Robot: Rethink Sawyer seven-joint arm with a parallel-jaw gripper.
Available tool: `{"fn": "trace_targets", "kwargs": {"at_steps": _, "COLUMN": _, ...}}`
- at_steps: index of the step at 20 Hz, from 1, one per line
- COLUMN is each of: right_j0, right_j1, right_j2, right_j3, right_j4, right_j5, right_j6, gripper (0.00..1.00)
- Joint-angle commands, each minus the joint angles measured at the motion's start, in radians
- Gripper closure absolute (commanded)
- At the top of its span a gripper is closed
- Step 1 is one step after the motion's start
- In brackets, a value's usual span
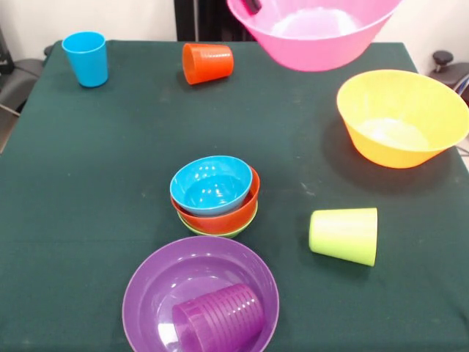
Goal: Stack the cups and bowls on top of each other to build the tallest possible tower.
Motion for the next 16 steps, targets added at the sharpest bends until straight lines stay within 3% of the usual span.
{"fn": "trace_targets", "kwargs": {"at_steps": 1, "right_j0": 0.059, "right_j1": 0.116, "right_j2": 0.051, "right_j3": -0.172, "right_j4": 0.008, "right_j5": 0.235, "right_j6": -0.079, "gripper": 1.00}}
{"fn": "trace_targets", "kwargs": {"at_steps": 8, "right_j0": 0.090, "right_j1": 0.226, "right_j2": -0.033, "right_j3": -0.331, "right_j4": -0.079, "right_j5": 0.297, "right_j6": -0.147, "gripper": 1.00}}
{"fn": "trace_targets", "kwargs": {"at_steps": 16, "right_j0": 0.113, "right_j1": 0.265, "right_j2": -0.093, "right_j3": -0.463, "right_j4": -0.195, "right_j5": 0.341, "right_j6": -0.164, "gripper": 1.00}}
